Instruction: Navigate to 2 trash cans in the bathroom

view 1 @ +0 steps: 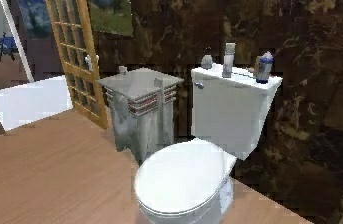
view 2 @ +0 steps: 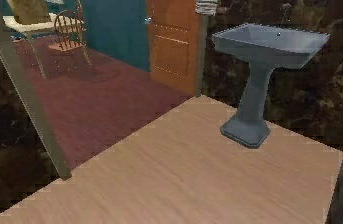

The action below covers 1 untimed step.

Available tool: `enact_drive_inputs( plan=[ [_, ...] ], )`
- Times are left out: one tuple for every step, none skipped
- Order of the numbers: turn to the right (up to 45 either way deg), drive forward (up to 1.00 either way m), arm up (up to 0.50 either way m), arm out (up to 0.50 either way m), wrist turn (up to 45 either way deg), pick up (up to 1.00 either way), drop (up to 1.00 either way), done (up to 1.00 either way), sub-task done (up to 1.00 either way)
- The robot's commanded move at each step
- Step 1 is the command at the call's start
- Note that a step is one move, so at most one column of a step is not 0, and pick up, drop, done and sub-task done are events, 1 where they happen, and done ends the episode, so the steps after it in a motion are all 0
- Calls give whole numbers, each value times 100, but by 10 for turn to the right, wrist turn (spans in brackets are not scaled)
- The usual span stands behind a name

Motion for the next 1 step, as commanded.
enact_drive_inputs(
  plan=[
    [-360, 0, 0, 0, 0, 0, 0, 0, 0]
  ],
)
